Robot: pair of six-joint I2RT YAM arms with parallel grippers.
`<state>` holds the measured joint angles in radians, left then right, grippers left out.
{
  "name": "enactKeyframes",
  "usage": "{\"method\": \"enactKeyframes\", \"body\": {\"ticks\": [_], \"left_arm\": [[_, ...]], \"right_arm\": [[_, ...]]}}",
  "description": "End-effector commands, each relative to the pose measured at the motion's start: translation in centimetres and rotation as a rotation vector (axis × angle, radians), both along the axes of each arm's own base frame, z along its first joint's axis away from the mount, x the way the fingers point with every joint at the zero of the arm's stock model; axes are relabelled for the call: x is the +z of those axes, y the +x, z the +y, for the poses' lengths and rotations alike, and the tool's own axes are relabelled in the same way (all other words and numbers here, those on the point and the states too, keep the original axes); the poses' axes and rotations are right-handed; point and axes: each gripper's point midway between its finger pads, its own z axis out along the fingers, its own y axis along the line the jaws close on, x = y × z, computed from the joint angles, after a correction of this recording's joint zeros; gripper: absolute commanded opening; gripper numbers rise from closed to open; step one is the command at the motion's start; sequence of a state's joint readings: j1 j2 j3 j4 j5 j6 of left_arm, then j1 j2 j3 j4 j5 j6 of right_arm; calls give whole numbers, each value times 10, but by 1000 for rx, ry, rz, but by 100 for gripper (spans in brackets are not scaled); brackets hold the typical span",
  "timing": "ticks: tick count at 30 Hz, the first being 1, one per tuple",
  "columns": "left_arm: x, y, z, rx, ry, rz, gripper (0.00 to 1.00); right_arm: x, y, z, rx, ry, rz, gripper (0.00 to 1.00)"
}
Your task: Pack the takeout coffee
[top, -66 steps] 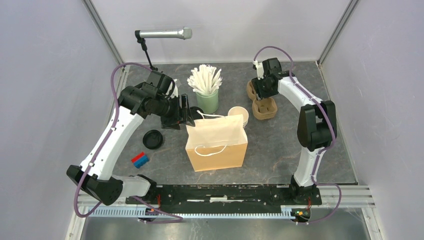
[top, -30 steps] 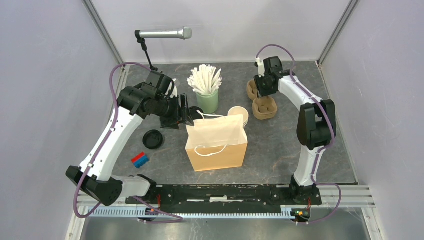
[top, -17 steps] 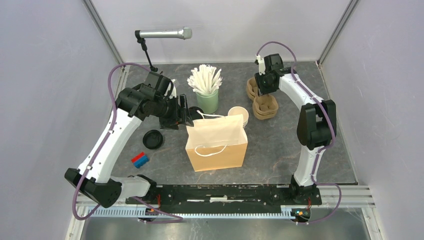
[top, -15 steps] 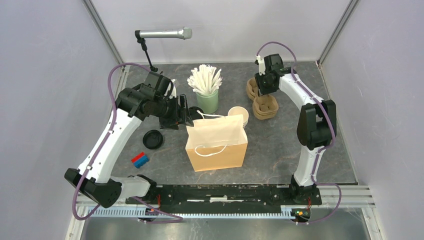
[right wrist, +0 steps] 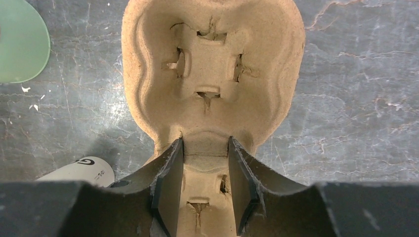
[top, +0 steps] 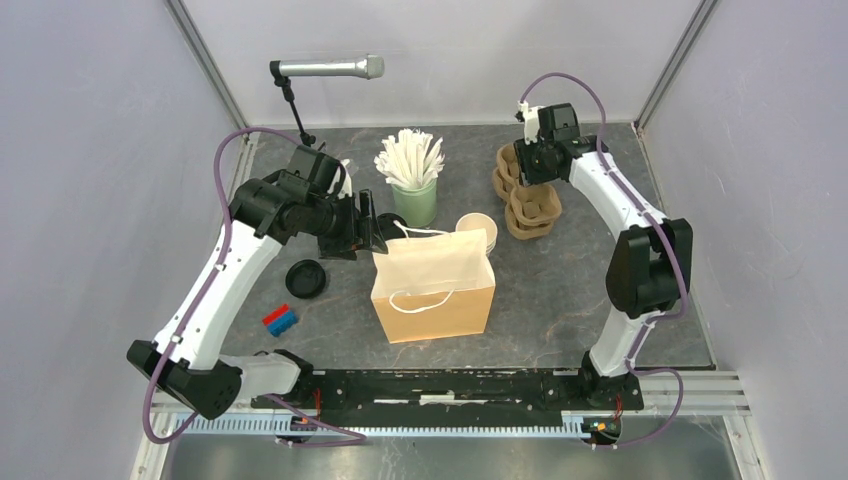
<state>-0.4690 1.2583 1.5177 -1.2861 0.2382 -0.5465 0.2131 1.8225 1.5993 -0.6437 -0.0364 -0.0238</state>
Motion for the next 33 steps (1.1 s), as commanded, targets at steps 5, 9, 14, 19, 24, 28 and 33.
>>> {"method": "enactKeyframes", "body": {"ticks": [5,9,14,19,24,28,33], "left_arm": [[8,4,-6,-26,-31,-43,75],[8,5,-6,-21,-29,-44,75],[9,8,-6,-20,-25,-46,75],[8,8,-6,-24,-23,-46,75],[8,8,-6,-28,-21,-47,75],[7,9,-6,-30,-18,-46,75],[8,9,-6,-31,-18,-48,75]], "right_arm": [[-16,14,4,8,18,-6,39],[-11,18,5,10,14,-15,43],[-11,20,4,17,4,-15,41],[-12,18,4,11,9,-8,44],[-11,17,3,7,6,-3,46],[-10,19,3,12,3,-6,42],[-5,20,4,14,5,-14,41]]}}
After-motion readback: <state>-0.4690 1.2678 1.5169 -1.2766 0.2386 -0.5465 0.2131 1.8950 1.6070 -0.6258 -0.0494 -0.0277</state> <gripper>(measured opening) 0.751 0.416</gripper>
